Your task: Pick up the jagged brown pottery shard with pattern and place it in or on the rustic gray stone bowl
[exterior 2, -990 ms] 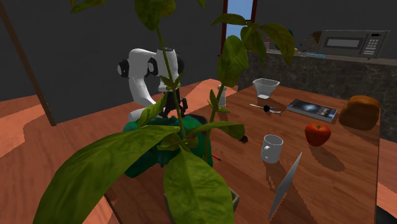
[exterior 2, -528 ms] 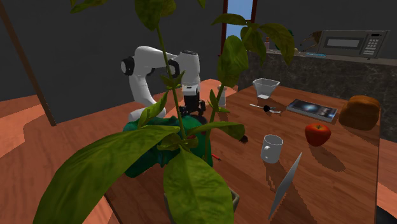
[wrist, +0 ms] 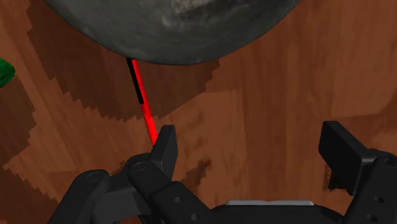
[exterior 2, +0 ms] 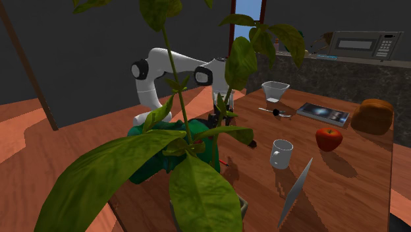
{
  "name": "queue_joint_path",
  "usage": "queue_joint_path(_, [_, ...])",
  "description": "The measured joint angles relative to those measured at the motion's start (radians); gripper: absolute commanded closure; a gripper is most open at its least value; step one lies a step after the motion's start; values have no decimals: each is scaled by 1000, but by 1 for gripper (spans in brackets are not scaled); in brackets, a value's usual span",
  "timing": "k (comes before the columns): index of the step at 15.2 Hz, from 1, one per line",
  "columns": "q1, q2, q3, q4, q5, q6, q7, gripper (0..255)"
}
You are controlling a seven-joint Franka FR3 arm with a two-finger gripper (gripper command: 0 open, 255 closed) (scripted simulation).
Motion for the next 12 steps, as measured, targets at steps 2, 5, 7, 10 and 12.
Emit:
queue_joint_path(2, [9,82,28,70,-19,-4,42,0])
queue_joint_path(5, [31,199,65,174,-52,-18,107,0])
queue_joint_path(7, [49,284,83,254,-80,-33,144,0])
queue_joint_path(10, [94,434,106,417,-132,-78,207,0])
queue_joint_path(12, [131,525,114,522,-163,-112,244,0])
